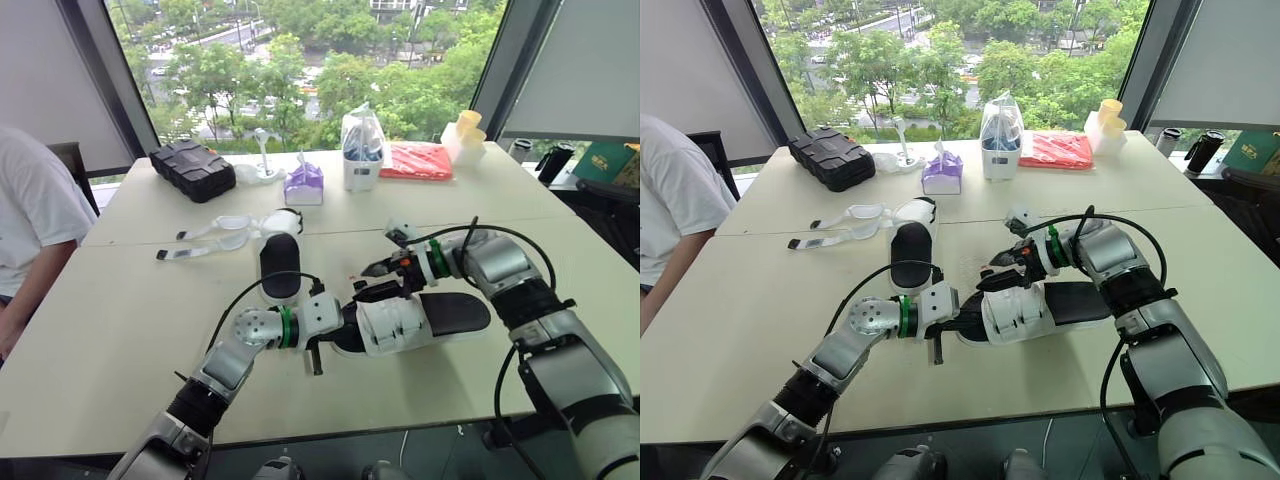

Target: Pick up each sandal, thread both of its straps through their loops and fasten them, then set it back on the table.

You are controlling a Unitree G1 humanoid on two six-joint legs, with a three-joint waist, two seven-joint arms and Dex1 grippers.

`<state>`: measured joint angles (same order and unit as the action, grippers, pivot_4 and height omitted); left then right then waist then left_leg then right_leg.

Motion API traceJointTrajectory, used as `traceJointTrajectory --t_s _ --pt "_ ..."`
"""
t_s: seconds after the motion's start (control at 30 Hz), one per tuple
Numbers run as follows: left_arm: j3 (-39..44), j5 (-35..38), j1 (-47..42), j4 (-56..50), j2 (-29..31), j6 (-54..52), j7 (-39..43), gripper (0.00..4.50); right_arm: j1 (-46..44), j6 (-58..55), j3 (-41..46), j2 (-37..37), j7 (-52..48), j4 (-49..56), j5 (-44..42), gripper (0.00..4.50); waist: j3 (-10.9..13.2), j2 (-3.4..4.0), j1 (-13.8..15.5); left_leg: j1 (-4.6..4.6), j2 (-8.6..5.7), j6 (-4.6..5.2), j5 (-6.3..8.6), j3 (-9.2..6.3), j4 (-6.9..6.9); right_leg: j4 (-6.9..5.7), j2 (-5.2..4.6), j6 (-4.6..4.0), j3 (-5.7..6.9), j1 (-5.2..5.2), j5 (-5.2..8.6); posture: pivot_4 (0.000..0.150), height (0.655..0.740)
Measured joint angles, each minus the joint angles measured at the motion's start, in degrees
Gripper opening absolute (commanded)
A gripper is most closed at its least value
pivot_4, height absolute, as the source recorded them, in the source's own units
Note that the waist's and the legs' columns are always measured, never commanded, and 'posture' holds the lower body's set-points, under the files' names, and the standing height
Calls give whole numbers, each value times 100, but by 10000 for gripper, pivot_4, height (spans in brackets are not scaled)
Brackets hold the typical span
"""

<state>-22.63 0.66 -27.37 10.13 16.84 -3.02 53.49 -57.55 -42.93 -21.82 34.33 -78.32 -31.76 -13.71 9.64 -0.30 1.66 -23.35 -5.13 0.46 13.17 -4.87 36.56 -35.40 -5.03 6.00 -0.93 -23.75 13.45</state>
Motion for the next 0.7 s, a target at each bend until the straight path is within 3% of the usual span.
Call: traceJointTrajectory --t_s 0.07,0.1,0.13,0.37,0.4,0.57,0.7 --pt "7 0 2 -3 8 -1 1 0 -159 18 -83 -98 -172 -266 122 44417 0 1 -20 0 -1 0 0 0 0 -2 0 0 -1 -2 0 1500 7400" --pt "9 0 3 -4 7 -1 -1 0 -224 41 -105 -146 -236 -364 170 39417 0 1 -23 0 -1 0 0 0 0 -3 0 0 0 -1 0 1500 7400" --pt "10 0 4 -5 8 -1 -2 0 -283 78 -119 -196 -290 -460 205 37249 0 1 -26 0 -1 0 0 0 0 -4 0 1 0 -2 0 1500 7400" --pt "17 0 18 -22 12 -6 -13 0 -515 361 -137 -410 -486 -983 477 2944 -1 2 -75 0 -7 -1 0 -2 0 -6 -2 4 0 -2 -3 1500 7400" --pt "17 0 19 -27 12 -10 -18 0 -517 386 -136 -416 -535 -1022 495 994 -1 2 -85 0 -7 -1 1 -1 -1 -7 -2 7 0 -2 -4 1500 7400" --pt "18 -1 78 -114 23 -42 -38 0 -552 481 -83 -404 -739 -998 548 994 -1 3 -96 -1 -7 -2 0 -1 -7 -11 -2 11 -1 -10 -6 1500 7400" --pt "-20 -6 85 -191 88 -40 13 0 -430 237 196 -120 -965 -20 262 994 0 4 -96 -14 -8 -3 -1 0 -16 -21 -4 12 -4 -35 -7 1500 7400"
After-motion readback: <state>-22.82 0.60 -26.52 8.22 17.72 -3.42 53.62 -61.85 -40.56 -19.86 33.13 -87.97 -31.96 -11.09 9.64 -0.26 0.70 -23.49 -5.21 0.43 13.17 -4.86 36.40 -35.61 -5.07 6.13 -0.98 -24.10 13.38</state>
